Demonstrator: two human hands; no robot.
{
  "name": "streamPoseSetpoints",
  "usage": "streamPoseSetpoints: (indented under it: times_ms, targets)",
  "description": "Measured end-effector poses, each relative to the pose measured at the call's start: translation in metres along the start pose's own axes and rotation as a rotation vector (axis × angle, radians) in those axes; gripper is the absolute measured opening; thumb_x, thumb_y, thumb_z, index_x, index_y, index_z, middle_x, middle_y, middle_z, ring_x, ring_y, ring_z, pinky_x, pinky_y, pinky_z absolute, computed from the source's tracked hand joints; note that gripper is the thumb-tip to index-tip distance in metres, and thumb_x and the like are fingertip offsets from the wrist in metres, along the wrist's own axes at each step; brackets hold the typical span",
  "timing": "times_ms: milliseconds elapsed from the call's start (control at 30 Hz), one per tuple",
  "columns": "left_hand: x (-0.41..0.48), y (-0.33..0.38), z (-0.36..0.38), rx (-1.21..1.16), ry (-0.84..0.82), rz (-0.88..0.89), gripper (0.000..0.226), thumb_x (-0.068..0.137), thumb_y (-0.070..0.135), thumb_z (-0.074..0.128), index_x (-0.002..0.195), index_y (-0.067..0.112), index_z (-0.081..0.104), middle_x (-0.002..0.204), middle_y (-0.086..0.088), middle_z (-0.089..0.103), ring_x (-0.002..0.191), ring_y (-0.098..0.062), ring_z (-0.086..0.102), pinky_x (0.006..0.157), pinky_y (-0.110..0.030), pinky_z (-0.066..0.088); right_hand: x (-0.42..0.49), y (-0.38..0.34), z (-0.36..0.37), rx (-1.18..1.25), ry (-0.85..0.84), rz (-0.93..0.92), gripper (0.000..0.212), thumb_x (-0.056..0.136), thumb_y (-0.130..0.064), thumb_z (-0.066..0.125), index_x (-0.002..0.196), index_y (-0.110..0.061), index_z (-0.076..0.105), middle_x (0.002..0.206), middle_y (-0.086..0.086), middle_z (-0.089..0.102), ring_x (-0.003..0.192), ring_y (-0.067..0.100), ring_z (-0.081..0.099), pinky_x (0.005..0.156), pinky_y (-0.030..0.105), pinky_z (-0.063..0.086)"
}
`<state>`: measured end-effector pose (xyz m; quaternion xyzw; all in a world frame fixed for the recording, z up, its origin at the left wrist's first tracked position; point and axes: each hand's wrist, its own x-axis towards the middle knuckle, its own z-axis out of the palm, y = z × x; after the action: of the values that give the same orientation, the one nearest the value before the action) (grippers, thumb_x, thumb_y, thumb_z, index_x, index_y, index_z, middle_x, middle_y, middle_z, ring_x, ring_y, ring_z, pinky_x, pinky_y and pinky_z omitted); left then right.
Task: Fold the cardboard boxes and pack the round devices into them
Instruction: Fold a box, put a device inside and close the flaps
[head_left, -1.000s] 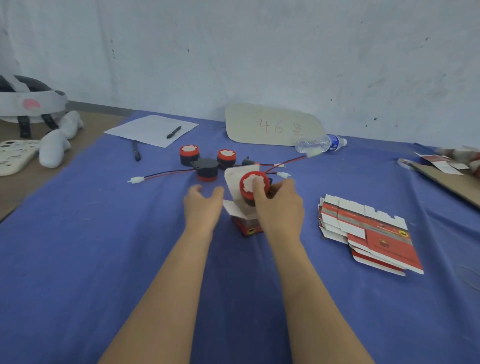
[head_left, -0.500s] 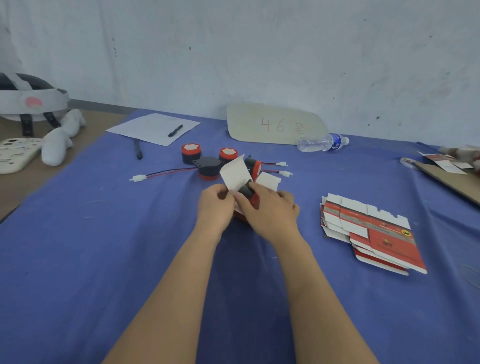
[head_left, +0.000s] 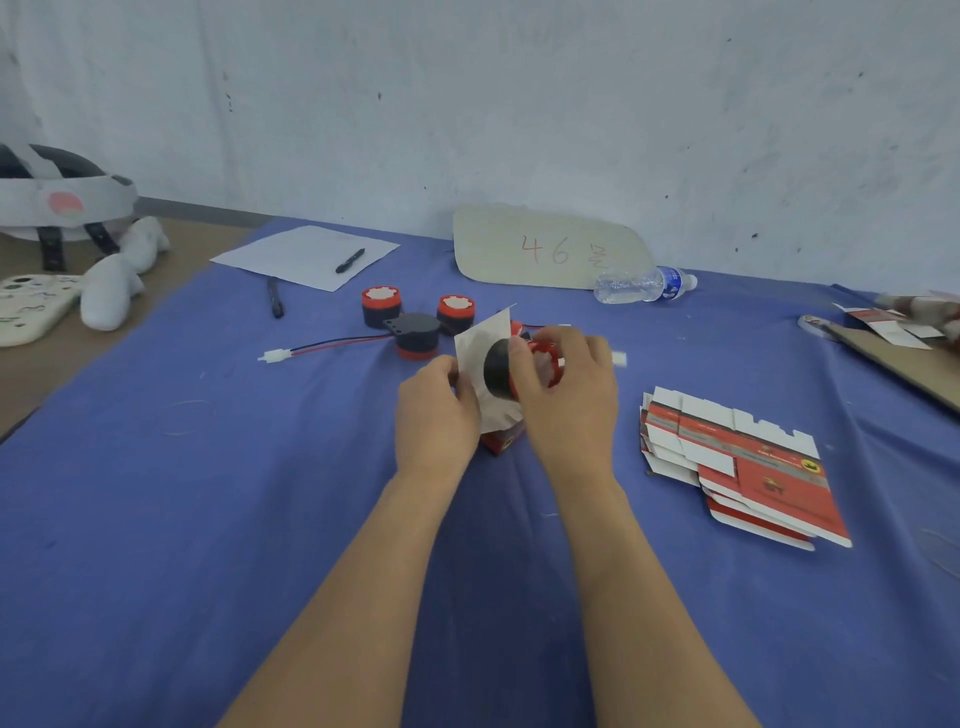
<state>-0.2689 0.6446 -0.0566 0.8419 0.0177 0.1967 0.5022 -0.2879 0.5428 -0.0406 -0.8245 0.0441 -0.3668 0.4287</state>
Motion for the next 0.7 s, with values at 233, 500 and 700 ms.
streamPoseSetpoints:
  times_ms: [233, 500, 700]
  targets:
    - [0.003, -0.001, 0.001, -0.092, -0.066, 0.013, 0.019, 0.096, 0.015, 0.051, 0.101, 0.012, 0.069, 0.094, 0.004, 0.064, 0.078, -0.007, 0.056, 0.06, -0.011, 0.039, 0.0, 0.009, 0.007, -0.227, -0.152, 0.043, 0.039, 0.089, -0.051, 0.056, 0.098, -0.016, 0.069, 0.097, -0.001, 0.061, 0.094, 0.018, 0.055, 0.068, 0.025, 0.039]
    - [0.007, -0.009, 0.002, -0.264, -0.091, -0.229, 0.018, 0.096, 0.014, 0.052, 0.105, 0.009, 0.067, 0.107, -0.007, 0.068, 0.096, -0.02, 0.063, 0.081, -0.033, 0.052, -0.002, 0.0, 0.009, -0.574, -0.371, -0.024, 0.03, 0.099, -0.029, 0.038, 0.099, -0.014, 0.064, 0.096, 0.004, 0.066, 0.086, 0.02, 0.053, 0.07, 0.03, 0.04]
    - [-0.004, 0.009, -0.007, -0.025, 0.251, 0.213, 0.024, 0.09, 0.013, 0.057, 0.114, 0.013, 0.062, 0.118, -0.003, 0.059, 0.107, -0.021, 0.052, 0.094, -0.034, 0.042, -0.001, 0.0, 0.006, -0.677, -0.334, -0.049, 0.036, 0.097, -0.027, 0.034, 0.08, -0.016, 0.064, 0.084, -0.001, 0.054, 0.092, 0.02, 0.044, 0.078, 0.033, 0.024]
